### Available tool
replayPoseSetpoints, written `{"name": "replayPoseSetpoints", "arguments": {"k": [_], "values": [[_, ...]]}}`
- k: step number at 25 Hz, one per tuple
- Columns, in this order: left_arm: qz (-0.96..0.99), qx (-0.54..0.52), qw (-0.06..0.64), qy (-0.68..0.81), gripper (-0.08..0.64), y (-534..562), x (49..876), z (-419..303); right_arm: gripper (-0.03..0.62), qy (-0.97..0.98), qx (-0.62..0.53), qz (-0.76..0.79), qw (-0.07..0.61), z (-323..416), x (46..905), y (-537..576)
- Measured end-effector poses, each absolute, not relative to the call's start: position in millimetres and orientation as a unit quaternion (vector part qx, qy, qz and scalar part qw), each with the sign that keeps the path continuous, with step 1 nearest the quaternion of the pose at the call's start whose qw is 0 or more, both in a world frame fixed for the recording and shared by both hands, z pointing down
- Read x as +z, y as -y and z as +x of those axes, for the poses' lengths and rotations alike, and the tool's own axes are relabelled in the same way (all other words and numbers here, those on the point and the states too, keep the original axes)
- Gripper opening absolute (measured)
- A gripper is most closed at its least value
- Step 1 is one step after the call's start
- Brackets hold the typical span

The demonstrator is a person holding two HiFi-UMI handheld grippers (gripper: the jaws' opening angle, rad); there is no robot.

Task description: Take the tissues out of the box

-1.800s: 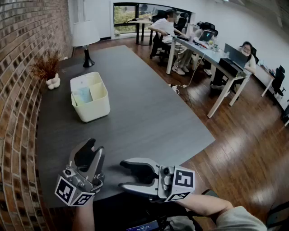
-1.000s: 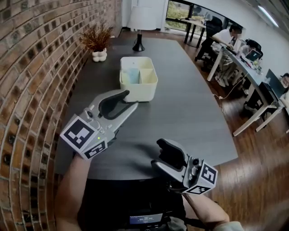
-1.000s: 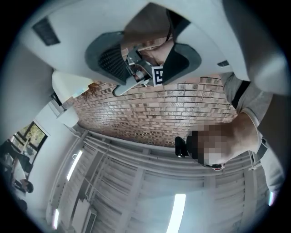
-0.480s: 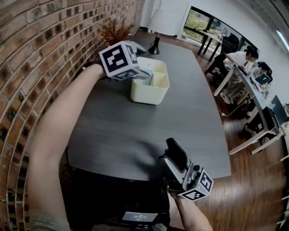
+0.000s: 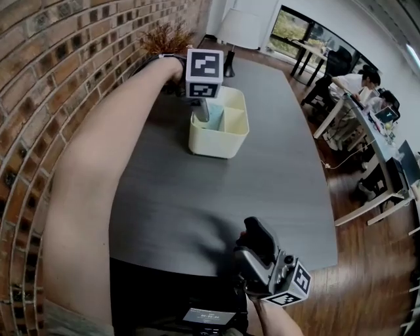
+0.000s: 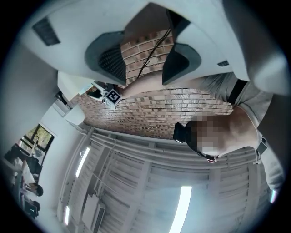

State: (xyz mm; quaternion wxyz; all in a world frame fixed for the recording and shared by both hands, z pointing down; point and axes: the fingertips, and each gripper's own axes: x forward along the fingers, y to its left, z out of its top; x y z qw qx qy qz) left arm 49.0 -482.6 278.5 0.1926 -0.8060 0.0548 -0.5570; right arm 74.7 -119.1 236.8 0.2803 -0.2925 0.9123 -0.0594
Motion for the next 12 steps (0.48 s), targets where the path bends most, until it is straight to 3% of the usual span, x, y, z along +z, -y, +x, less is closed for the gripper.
{"name": "replayPoseSetpoints", "arguments": {"k": [9, 12], "values": [[-0.786, -0.592, 0.177, -0.023, 0.576, 508, 311, 66, 0.265, -0.906, -0.083, -0.280, 0.305, 79, 237, 123], [-0.775, -0.606, 0.180, -0.005, 0.541, 507, 322, 65, 0.264, -0.905, -0.091, -0.278, 0.310, 81, 236, 126]]}}
